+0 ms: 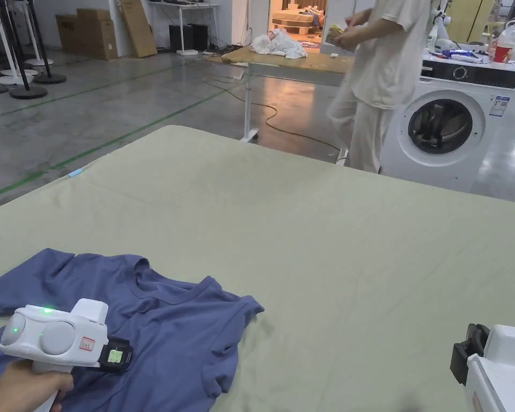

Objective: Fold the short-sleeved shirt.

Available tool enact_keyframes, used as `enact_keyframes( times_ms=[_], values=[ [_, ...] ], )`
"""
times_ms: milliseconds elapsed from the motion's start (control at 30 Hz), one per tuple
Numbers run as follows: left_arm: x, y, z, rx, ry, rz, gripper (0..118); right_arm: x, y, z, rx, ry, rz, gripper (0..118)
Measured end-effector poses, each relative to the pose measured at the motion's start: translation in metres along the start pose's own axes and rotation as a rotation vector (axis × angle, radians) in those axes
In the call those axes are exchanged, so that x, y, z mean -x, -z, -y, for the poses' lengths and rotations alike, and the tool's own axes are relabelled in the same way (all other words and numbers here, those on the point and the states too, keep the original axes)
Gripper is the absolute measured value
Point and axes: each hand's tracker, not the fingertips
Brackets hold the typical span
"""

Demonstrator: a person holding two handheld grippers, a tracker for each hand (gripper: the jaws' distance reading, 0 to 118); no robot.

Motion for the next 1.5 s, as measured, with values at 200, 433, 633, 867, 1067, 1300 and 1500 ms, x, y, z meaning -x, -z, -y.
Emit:
enact_keyframes(
  times_ms=[200,433,633,867,1067,1300,1500],
  values=[
    [-0.025,0.003,0.004,-0.049,0.143,-0.114,0,0.001,0.000,0.005,0.010,0.008,0.003,4],
    [0.003,-0.016,0.008,-0.181,-0.017,-0.011,0,0.002,-0.004,0.006,0.009,0.008,0.000,4],
    [0.007,-0.061,-0.004,-0.363,-0.006,-0.016,0,0.000,-0.009,0.005,0.000,0.015,-0.005,4],
    [-0.016,-0.110,-0.044,-0.539,-0.001,0.029,0,-0.011,-0.020,-0.004,-0.038,0.041,0.002,4],
    [-0.067,-0.160,-0.085,-0.693,0.088,0.109,0,-0.030,-0.032,-0.014,-0.083,0.050,0.024,4],
    [-0.147,-0.194,-0.125,-0.789,0.186,0.278,0,-0.059,-0.050,-0.017,-0.117,0.068,0.066,4],
    [-0.234,-0.209,-0.155,-0.821,0.254,0.420,0,-0.089,-0.067,-0.013,-0.131,0.098,0.119,4]
  ],
)
